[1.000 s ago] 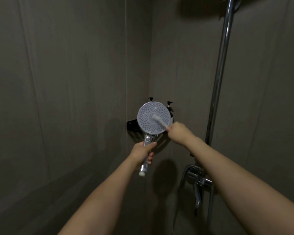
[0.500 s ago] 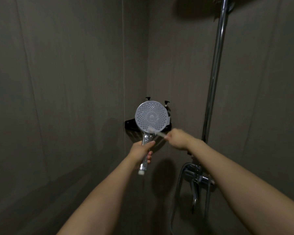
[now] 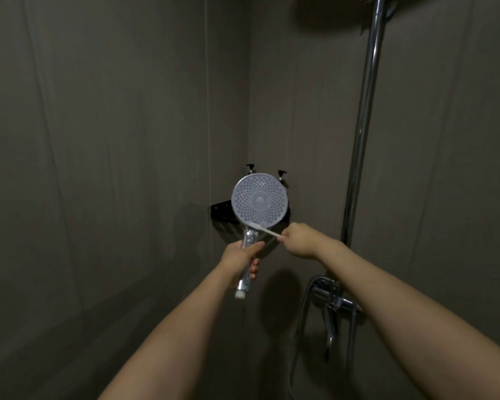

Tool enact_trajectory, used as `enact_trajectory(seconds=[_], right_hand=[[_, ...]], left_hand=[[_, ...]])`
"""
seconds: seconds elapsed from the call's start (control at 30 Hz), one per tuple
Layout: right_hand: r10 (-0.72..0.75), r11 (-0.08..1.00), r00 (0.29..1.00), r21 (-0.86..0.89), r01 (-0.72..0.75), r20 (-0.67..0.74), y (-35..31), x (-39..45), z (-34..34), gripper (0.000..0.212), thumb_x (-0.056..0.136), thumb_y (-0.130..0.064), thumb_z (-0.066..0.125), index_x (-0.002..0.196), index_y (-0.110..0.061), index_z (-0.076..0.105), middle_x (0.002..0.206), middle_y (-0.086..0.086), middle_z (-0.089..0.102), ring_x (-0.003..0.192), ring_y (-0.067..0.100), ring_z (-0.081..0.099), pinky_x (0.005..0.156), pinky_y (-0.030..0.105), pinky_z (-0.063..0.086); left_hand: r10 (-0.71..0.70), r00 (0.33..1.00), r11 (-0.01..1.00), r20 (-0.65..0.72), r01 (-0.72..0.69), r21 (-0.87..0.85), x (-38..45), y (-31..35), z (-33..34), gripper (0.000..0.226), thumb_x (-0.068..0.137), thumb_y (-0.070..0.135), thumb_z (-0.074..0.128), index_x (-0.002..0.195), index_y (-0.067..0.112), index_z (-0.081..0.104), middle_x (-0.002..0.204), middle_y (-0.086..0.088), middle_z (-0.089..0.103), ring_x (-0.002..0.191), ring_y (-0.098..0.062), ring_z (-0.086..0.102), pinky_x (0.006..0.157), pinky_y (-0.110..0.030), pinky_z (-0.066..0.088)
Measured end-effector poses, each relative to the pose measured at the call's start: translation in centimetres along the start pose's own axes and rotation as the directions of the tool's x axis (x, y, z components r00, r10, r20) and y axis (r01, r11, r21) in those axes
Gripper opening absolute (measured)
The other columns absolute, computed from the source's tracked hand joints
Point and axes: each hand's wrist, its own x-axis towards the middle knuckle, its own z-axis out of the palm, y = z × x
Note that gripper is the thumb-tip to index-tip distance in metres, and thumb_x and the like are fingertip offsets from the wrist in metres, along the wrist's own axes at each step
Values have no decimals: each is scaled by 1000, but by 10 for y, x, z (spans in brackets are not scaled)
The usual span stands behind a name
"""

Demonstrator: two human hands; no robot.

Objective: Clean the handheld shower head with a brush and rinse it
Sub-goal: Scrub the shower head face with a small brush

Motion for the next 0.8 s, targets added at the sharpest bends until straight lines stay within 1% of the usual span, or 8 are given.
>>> enact_trajectory(seconds=[0.03, 0.2, 0.33, 0.47, 0.53, 0.6, 0.7, 0.8], right_hand=[[2, 1000, 1000, -3, -2, -4, -2, 0, 2, 23, 96, -15, 41, 89, -11, 63, 91, 14, 63, 82, 28, 60, 57, 28, 40], [34, 994, 942, 112, 4, -333, -5, 13, -13, 35, 99, -10, 35, 110, 8, 63, 113, 27, 63, 103, 37, 60, 70, 28, 41], [21, 999, 987, 51, -13, -162, -14, 11, -10, 30, 98, -12, 36, 89, -2, 63, 102, 23, 62, 75, 28, 56, 55, 27, 39], [12, 996, 960, 90, 13, -281, -20, 14, -11, 32, 98, -11, 36, 107, 5, 63, 111, 25, 63, 100, 36, 60, 71, 29, 42], [10, 997, 991, 81, 1, -131, -23, 16, -7, 28, 97, -13, 38, 106, -2, 62, 105, 20, 64, 85, 28, 61, 64, 23, 41], [22, 996, 991, 85, -11, -135, -24, 18, -10, 29, 96, -11, 37, 107, -2, 62, 96, 16, 64, 75, 24, 59, 58, 25, 42], [-6, 997, 977, 74, 23, -215, -24, 20, -19, 32, 97, -15, 38, 110, 3, 62, 107, 21, 64, 98, 32, 61, 72, 28, 42], [-20, 998, 998, 53, 17, 55, -32, 7, -9, 25, 98, -14, 39, 92, -3, 60, 94, 15, 61, 95, 28, 57, 74, 29, 44]], left_hand=[[2, 1000, 1000, -3, -2, -4, 0, 1, 0, 14, 91, 15, 57, 80, 13, 48, 42, 0, 41, 30, -9, 35, 35, -15, 33], [9, 1000, 1000, 26, -10, 19, 1, 6, 4, 12, 91, 17, 58, 84, 14, 48, 48, -2, 40, 32, -10, 35, 37, -15, 33], [15, 1000, 1000, -9, -15, -10, 6, 11, 1, 16, 91, 16, 58, 81, 14, 46, 47, -2, 39, 30, -9, 34, 35, -14, 33], [30, 999, 999, 12, -30, 25, 5, 16, -1, 16, 91, 17, 57, 80, 14, 45, 48, -2, 39, 30, -9, 35, 35, -15, 33], [28, 1000, 999, 7, -28, 28, 5, 17, -2, 20, 91, 16, 57, 76, 14, 44, 47, -2, 39, 29, -9, 35, 35, -14, 33], [23, 1000, 1000, -7, -23, 16, 5, 13, -4, 21, 91, 16, 57, 75, 14, 44, 45, -1, 40, 29, -9, 34, 35, -14, 33], [27, 1000, 999, 2, -27, 34, 5, 10, -6, 19, 90, 16, 58, 76, 14, 46, 43, 1, 42, 30, -9, 35, 35, -15, 33], [27, 1000, 999, 14, -27, 22, 4, 10, -3, 15, 91, 15, 57, 79, 13, 48, 45, -1, 40, 30, -9, 35, 35, -14, 33]])
